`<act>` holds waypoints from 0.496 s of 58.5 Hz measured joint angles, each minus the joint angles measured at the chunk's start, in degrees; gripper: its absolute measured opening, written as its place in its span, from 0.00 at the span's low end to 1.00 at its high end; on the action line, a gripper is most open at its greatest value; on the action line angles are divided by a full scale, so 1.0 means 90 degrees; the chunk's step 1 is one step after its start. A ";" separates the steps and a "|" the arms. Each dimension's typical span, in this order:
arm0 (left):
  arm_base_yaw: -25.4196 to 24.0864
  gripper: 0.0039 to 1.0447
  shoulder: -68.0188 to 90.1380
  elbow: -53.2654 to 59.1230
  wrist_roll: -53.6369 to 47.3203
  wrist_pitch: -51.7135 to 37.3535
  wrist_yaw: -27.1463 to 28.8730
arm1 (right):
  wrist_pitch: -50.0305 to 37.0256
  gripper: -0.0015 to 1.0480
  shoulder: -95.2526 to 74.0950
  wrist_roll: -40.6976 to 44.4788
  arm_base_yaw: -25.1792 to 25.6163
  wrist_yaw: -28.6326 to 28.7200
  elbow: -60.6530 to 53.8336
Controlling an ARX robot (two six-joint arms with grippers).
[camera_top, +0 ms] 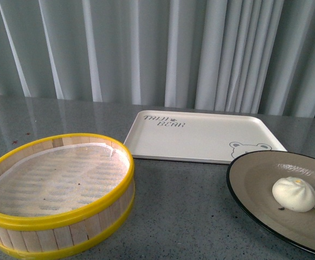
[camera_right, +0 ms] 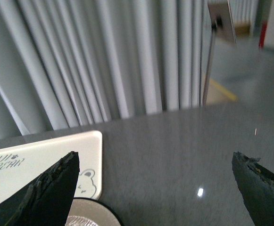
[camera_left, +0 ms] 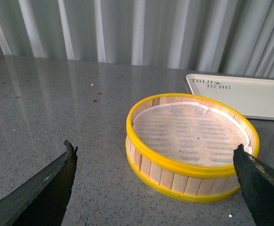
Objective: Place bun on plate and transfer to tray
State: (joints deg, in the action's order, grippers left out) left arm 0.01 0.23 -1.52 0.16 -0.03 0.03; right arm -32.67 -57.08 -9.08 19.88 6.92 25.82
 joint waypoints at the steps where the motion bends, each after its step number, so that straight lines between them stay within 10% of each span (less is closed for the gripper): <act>1: 0.0000 0.94 0.0000 0.0000 0.0000 0.0000 0.0002 | 0.0117 0.92 -0.0243 -0.0325 0.0024 -0.0056 0.0121; 14: 0.0000 0.94 0.0000 0.0000 0.0000 0.0000 0.0000 | 0.2038 0.92 -0.0415 -0.3451 -0.0221 -0.0284 0.0413; 29: 0.0000 0.94 0.0000 0.0000 0.0000 0.0000 0.0000 | 0.2249 0.92 -0.0430 -0.4466 -0.0129 0.0056 -0.0391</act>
State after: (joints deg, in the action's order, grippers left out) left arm 0.01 0.23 -1.52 0.16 -0.03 0.03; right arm -12.43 -60.95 -49.28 18.72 7.42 22.30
